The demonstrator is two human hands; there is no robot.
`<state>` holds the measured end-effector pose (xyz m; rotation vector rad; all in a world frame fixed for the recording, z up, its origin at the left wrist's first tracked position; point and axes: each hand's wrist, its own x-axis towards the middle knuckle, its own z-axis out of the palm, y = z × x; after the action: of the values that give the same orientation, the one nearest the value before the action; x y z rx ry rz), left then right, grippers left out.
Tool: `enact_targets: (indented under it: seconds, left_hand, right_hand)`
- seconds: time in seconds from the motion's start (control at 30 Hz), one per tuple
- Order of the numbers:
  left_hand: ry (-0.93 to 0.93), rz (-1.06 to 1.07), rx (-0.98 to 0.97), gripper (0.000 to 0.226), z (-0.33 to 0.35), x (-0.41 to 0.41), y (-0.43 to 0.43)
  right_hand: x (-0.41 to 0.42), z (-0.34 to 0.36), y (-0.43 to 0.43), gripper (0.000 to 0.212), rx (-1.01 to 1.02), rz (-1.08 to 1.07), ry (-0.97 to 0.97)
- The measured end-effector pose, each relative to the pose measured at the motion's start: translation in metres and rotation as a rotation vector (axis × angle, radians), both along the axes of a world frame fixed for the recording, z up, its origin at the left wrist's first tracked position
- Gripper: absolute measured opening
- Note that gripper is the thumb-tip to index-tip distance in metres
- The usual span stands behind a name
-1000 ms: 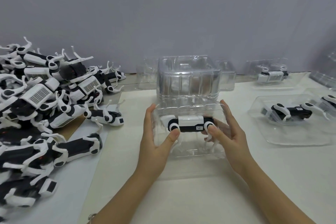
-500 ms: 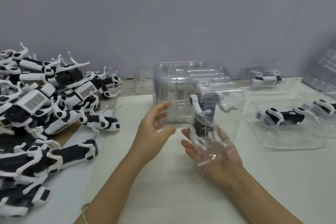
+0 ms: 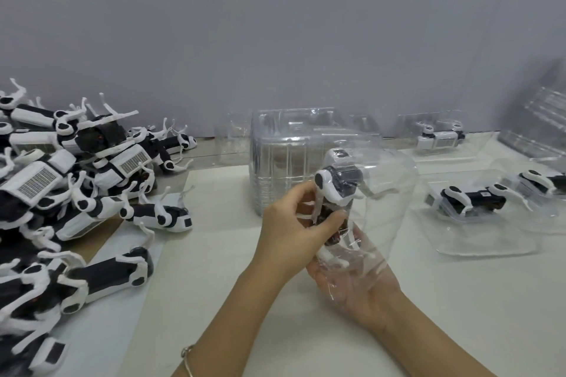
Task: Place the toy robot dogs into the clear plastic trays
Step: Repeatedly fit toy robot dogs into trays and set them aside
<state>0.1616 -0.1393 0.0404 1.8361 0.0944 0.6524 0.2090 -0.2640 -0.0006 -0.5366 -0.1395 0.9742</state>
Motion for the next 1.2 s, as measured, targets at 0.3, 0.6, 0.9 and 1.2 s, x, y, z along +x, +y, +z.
enact_targets:
  seconds: [0.3,0.6,0.9,1.2]
  left_hand:
    - [-0.128,0.186,-0.680,0.017,0.012,-0.022,0.054]
    - [0.059,0.171,-0.174,0.092,-0.014,-0.019,0.015]
    - [0.054,0.197,-0.217,0.074,-0.017,-0.016,0.014]
    - [0.149,-0.192,0.189,0.151,0.014,-0.019,-0.001]
  right_hand:
    - [0.039,0.007,-0.033,0.065,-0.326,-0.395,-0.412]
    - [0.028,0.005,-0.029,0.080,-0.472,-0.516,-0.687]
    - [0.025,0.011,-0.028,0.075,-0.569,-0.590,-0.756]
    - [0.059,0.057,-0.084,0.063,-0.519,-0.739,-0.579]
